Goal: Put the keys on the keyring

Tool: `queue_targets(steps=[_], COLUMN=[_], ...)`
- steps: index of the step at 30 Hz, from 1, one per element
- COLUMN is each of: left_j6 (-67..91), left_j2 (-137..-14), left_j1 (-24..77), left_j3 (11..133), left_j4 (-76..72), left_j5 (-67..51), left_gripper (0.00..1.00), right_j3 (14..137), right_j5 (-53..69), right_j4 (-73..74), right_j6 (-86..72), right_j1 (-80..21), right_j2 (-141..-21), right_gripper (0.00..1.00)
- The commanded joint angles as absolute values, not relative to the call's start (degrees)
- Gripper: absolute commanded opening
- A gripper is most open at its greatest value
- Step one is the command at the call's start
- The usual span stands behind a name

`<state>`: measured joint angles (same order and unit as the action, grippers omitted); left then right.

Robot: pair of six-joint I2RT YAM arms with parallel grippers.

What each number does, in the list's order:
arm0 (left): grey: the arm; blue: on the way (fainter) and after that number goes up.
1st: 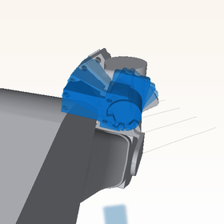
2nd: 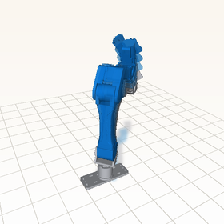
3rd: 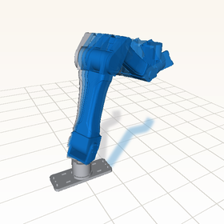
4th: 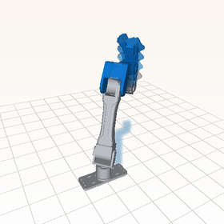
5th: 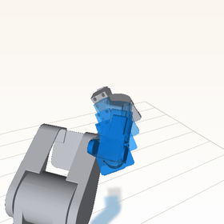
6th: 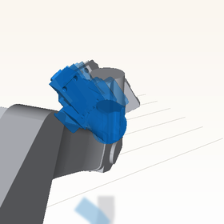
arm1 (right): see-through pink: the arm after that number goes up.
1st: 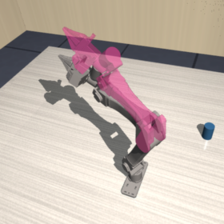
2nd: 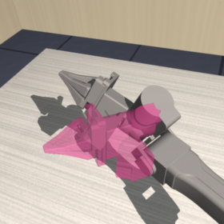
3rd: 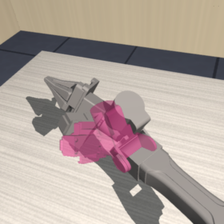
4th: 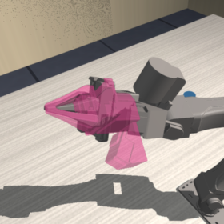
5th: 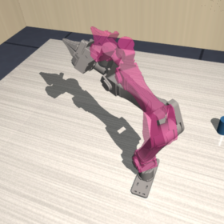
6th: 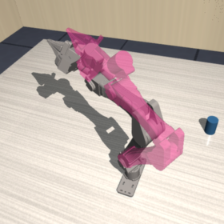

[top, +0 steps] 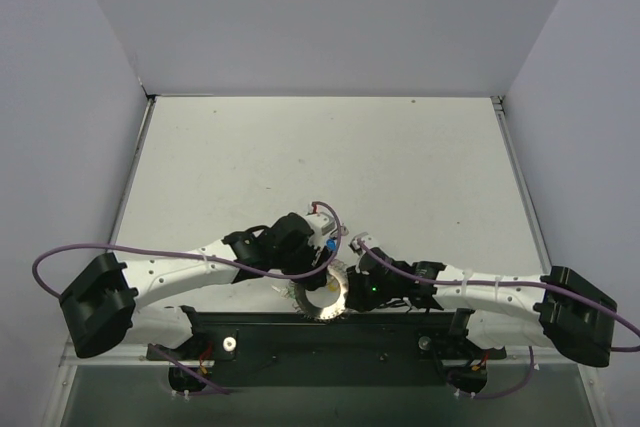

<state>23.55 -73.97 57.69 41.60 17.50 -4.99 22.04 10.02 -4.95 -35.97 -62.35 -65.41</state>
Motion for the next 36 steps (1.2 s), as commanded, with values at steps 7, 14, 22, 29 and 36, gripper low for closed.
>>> queue_targets(steps=[7, 14, 22, 29, 36], left_j6=[22.41, 19.96, 17.41, 16.09, 15.21], left_j2=[-64.80, -49.23, -41.75, -40.61, -37.62], left_j1=[57.04, 56.60, 56.25, 55.64, 54.49], left_j3=[40.26, 35.95, 37.26, 38.15, 37.79], left_j4=[13.28, 3.61, 0.79, 0.88, 0.88], left_j5=[-7.37, -18.36, -26.81, -23.47, -21.79], left_gripper=[0.75, 0.76, 0.72, 0.64, 0.64], right_j3=[26.18, 36.29, 47.01, 50.27, 50.97], right_j5=[5.19, 10.27, 23.90, 29.62, 31.20], right_j4=[-0.18, 2.02, 2.28, 2.37, 2.20], right_j6=[-32.09, -18.56, -8.80, -7.91, -7.91], right_j1=[-62.49, -60.65, -59.41, -59.41, -59.33], right_j2=[-61.35, -54.33, -50.71, -49.75, -48.69], right_gripper=[0.00, 0.00, 0.00, 0.00, 0.00])
